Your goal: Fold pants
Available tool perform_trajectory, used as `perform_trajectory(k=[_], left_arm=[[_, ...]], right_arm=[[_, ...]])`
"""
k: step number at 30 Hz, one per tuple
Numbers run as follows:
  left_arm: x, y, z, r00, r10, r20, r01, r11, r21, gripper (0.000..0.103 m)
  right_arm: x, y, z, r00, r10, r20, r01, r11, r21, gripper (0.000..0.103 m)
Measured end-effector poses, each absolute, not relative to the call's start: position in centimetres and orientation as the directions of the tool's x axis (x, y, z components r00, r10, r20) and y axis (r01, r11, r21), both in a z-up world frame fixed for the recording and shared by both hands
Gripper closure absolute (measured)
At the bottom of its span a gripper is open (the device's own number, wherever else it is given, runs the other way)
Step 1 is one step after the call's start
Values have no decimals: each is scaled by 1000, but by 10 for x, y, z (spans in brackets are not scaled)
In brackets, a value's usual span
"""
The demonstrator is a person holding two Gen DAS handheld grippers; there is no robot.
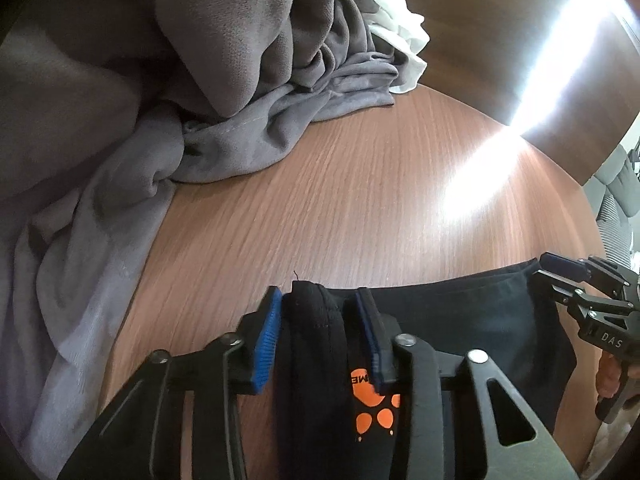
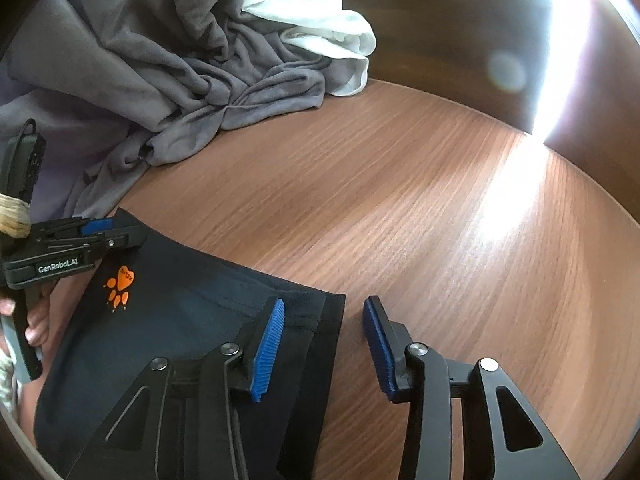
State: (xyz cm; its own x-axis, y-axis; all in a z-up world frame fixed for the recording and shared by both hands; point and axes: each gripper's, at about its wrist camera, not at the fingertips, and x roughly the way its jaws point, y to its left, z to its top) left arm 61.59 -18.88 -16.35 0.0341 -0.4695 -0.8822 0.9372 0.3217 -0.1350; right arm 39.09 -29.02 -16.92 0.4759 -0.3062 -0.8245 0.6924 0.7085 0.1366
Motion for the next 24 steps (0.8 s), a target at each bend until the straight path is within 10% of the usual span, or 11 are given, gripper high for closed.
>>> perform_trajectory(k=[11,24], left_arm=[[609,-195,-160,28,-476,-879,945,298,-132,91],[586,-168,-103,115,-562,-819,957,284,-61,91]], right_arm=[[392,-290,-168,533,-267,-803,655,731,192,94],[374,-273,-129,605,-285,-743,597,780,187,96]])
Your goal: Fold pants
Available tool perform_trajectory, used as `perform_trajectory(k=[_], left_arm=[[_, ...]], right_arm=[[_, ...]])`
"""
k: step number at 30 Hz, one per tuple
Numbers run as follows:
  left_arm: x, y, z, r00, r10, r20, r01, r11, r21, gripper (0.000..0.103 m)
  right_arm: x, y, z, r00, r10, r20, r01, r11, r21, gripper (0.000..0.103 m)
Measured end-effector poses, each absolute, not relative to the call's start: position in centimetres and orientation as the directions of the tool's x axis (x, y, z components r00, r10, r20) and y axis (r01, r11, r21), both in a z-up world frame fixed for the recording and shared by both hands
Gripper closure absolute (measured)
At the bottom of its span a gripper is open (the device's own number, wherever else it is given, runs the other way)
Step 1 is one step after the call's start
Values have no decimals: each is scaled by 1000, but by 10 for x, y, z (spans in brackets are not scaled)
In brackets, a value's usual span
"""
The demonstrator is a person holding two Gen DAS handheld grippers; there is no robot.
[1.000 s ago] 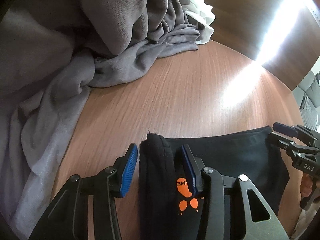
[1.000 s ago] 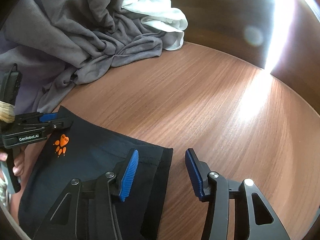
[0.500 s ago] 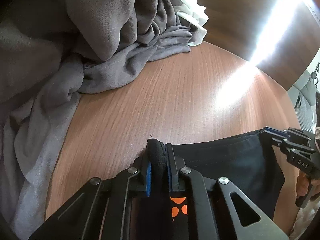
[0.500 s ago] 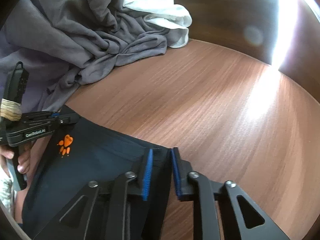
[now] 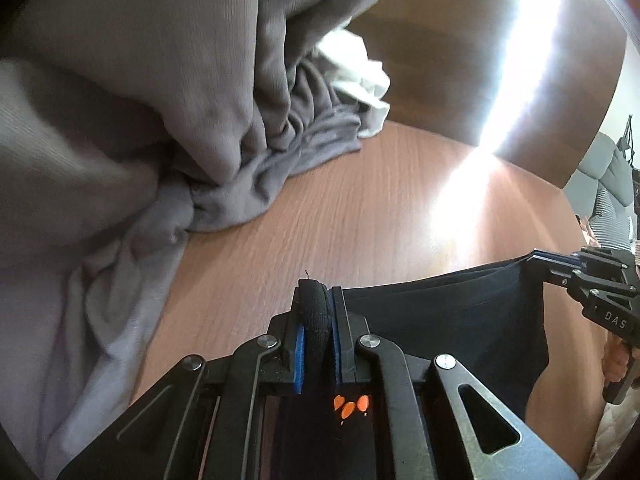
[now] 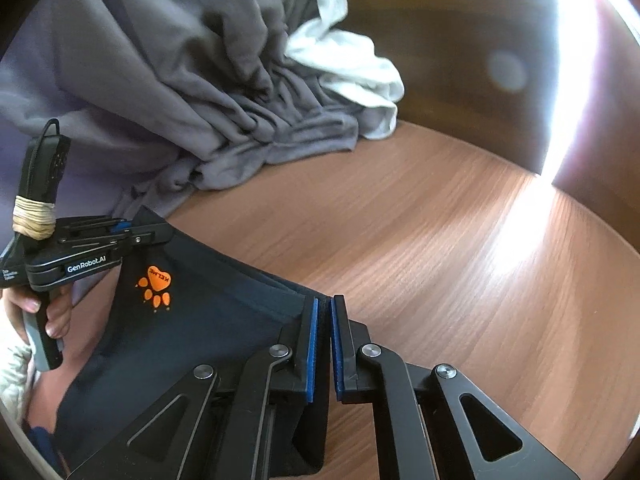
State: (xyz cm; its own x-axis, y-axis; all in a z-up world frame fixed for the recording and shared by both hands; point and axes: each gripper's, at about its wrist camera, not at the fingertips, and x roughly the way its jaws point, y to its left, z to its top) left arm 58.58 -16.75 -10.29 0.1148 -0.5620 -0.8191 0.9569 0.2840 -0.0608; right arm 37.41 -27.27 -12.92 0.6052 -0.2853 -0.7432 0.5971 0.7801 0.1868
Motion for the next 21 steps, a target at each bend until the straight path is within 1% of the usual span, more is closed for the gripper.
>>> perform_trajectory(k=[9,15,18,21], left_arm=[[555,-120,-45,220,-578,-786,954,294,51,91],[531,-81,-15,303,-581,-756,943,295,151,91],[517,-62,-3,344,-583,-736,934,292,206,91],[504,-49,2,362,-581,-729,930,285,234,91]], right_arm=[[359,-236,-83,687,-285,-668,506,848,158,96],[346,-197,-50,744,-250,-620,410,903,128,96],[338,-175,-38,762,-215,-611,355,927,117,96],[329,-154,-31,776,-177,-605,301,947,109,96]])
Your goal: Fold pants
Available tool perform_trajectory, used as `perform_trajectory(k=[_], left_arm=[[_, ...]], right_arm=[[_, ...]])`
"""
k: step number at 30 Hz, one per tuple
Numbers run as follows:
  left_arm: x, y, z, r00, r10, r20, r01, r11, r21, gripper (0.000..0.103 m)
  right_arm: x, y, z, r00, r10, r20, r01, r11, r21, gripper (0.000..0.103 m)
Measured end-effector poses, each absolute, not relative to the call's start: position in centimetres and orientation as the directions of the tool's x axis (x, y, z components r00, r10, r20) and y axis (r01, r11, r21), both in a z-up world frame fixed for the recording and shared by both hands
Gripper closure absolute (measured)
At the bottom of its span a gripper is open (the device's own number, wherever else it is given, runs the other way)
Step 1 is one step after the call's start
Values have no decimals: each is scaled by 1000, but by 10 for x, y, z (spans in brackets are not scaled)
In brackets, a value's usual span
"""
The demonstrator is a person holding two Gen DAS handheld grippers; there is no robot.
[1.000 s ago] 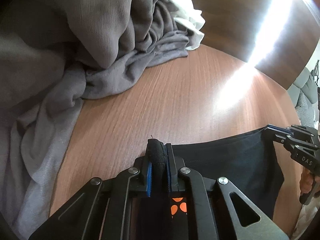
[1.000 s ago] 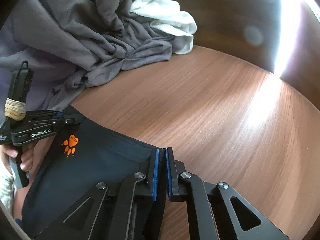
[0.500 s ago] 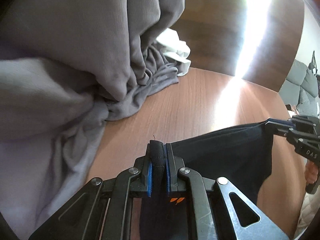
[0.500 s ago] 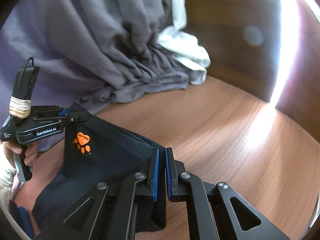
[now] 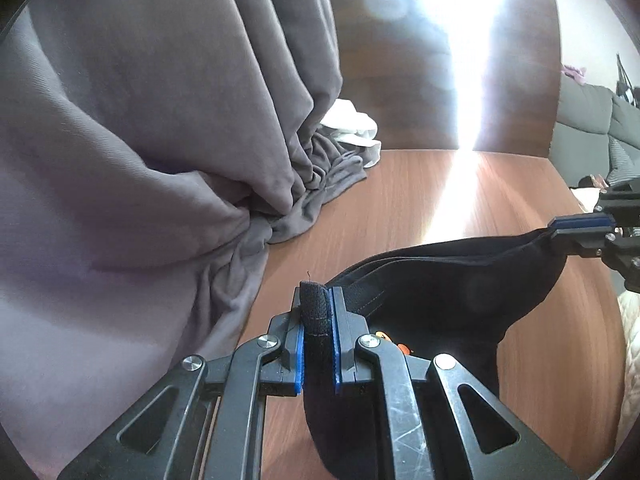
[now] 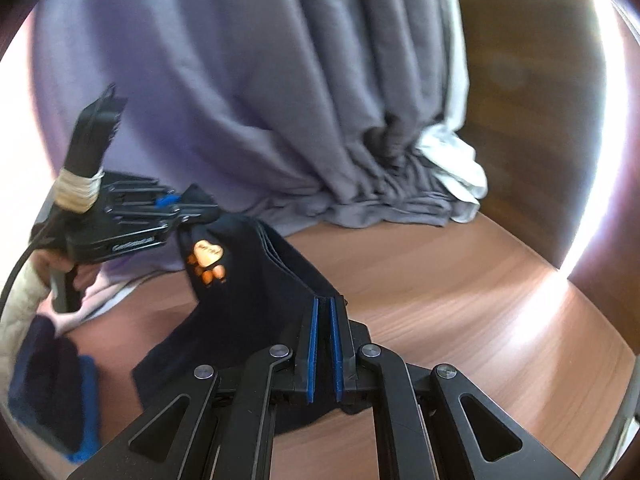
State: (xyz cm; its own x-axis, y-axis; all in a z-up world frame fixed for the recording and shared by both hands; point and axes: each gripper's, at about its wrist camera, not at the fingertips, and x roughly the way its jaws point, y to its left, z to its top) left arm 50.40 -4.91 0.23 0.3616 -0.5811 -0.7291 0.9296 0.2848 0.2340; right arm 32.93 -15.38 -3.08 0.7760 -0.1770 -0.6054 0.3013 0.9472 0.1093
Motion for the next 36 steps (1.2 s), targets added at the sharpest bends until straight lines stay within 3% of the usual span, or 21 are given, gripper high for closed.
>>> perform_trajectory(k=[9,20,24,27,31,36], left_arm=[[469,-7,0,421,-548,-723,907,274,320,91],[454,40,-39,437,-416,-797,888,342,309,88],[448,56,-49,452,-353,-819,875,354,330,82],[445,69,-48,457,-324,-829,868,369,334,71],[436,83,-38,499,-286,-818,834,416,363,69],[412,86,-22,548,-257,-796,770,528,359,62]], right_arm=[[308,-102,-17,784,-43,-620,130,987,95,96],[308,-51,-55,683,126,-720,-60,991,117,96],[308,-41,-65,647,160,-746,-104,987,121,96],[309,-33,-72,609,193,-769,-146,981,131,95],[302,-14,-79,531,231,-815,-229,965,125,94],[290,-19,-70,551,275,-788,-269,952,145,92]])
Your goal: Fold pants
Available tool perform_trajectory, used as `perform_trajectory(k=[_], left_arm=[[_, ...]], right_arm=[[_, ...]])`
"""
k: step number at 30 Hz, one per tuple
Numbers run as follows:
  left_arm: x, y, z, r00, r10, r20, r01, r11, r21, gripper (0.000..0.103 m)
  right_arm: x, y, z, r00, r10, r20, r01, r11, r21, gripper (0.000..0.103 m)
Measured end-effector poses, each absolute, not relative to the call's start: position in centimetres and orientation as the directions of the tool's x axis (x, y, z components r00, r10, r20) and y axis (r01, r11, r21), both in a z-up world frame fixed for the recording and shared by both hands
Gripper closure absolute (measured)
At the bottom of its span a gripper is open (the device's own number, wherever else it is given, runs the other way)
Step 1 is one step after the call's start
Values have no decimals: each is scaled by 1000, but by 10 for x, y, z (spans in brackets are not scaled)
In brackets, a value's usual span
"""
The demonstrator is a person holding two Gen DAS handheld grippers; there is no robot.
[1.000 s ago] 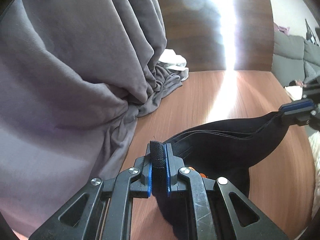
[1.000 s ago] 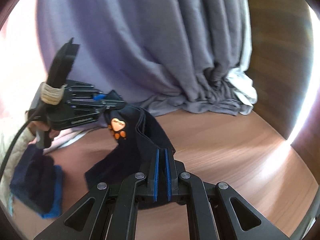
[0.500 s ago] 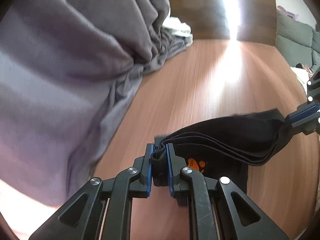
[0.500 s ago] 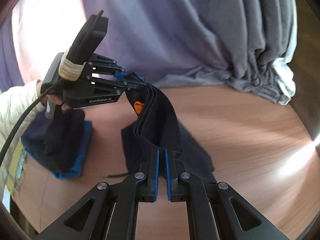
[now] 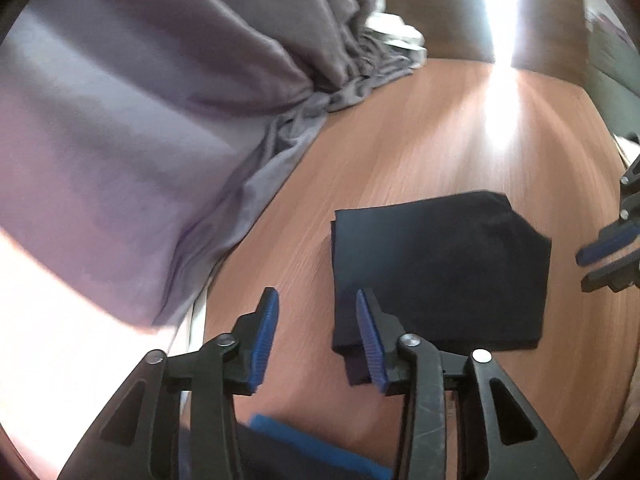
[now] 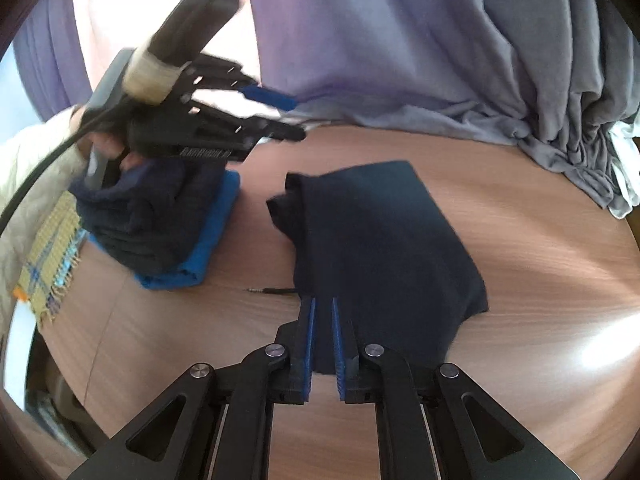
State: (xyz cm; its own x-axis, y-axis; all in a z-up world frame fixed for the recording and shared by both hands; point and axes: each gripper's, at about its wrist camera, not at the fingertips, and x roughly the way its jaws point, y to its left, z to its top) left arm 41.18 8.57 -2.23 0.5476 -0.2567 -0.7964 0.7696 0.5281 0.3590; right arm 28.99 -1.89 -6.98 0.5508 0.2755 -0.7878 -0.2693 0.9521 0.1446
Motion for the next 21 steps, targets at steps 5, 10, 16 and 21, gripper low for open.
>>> perform_trajectory(k=[5,10,16,21], left_arm=[[400,98,-18,531,-264,-805,664,720,202,56],[386,110,-27,579,-272,-769,488,871,59,53],[378,121,-57,607,-278,-745,225,959,-175,54],[375,113,-78,595,-287,-751,156,957,-243,69]], right_arm=[[286,-49,-66,596,255,-762,-219,964,151,71],[298,-74,-77,579,233,-781,-157,972,174,71],[317,-99,-85,593,214,-776,-143,977,159,71],[335,-117,-94,585,205,-785,-175,977,125,71]])
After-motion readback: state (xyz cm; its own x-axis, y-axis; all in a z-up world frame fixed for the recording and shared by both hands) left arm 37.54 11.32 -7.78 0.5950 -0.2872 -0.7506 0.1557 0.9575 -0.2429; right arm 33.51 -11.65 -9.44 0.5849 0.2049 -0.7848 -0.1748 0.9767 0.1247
